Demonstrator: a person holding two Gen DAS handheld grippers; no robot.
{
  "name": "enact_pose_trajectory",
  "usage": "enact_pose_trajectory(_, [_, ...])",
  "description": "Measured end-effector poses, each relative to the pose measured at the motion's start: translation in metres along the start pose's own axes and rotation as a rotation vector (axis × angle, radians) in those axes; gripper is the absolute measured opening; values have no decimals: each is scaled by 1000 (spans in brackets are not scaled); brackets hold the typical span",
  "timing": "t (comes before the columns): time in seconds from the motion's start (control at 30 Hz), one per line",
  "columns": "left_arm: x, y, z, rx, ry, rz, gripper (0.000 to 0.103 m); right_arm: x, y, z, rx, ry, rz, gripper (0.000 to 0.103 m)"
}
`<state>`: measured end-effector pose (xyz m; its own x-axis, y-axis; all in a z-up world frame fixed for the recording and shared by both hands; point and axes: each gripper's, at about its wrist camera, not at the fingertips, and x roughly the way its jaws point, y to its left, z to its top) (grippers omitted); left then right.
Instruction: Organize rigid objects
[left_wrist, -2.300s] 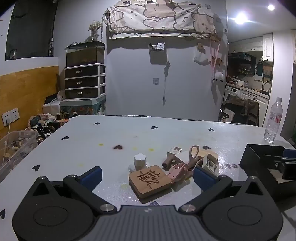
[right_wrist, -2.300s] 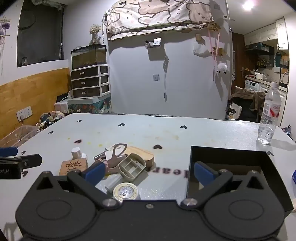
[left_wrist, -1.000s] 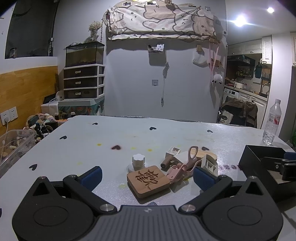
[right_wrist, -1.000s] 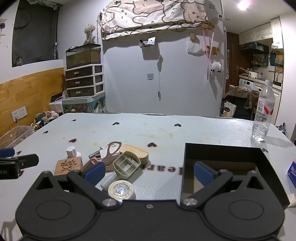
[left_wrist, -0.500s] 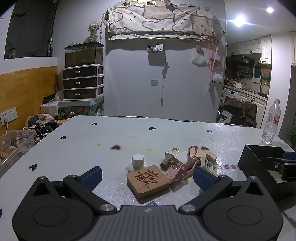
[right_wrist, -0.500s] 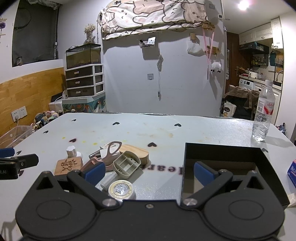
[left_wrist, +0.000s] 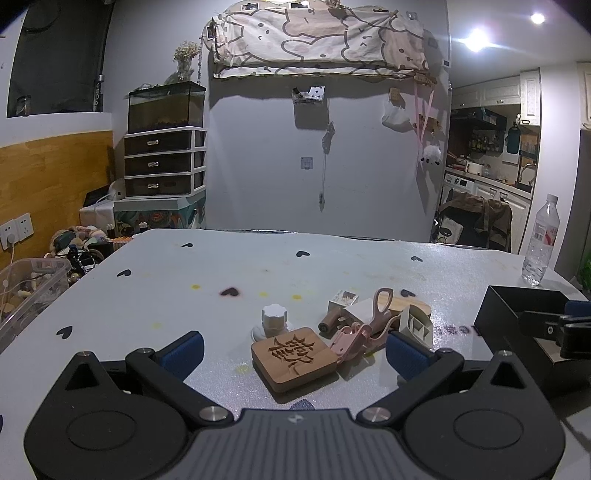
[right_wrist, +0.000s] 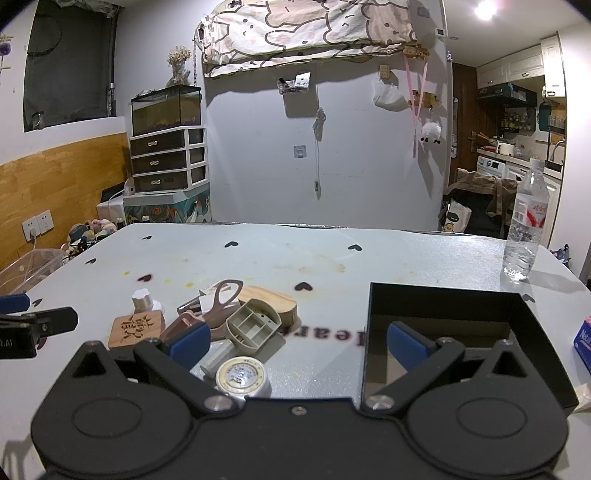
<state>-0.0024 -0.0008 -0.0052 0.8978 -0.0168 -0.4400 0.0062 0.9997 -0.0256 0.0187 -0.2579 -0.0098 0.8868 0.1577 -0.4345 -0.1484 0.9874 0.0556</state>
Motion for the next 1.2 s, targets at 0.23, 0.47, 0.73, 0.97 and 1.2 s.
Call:
enact_pose_trajectory(0.23, [0, 0, 0, 0, 0, 0, 103, 0, 0, 0, -1, 0, 0, 103])
enact_pose_trajectory(0.47, [0, -2, -1, 0, 0, -7, 103, 0, 0, 1, -2, 1, 2, 103])
enact_pose_trajectory(0.73, [-1, -1, 0, -1, 0, -6, 103, 0, 0, 0, -3, 1, 1, 103])
enact_pose_trajectory(0.97, [2, 2, 2, -6, 1, 3, 103, 0, -3, -1, 2, 0, 4, 103])
enact_pose_trajectory(1.2, [13, 2, -1, -5, 24, 28, 103, -2, -25, 4, 37, -5, -35, 103])
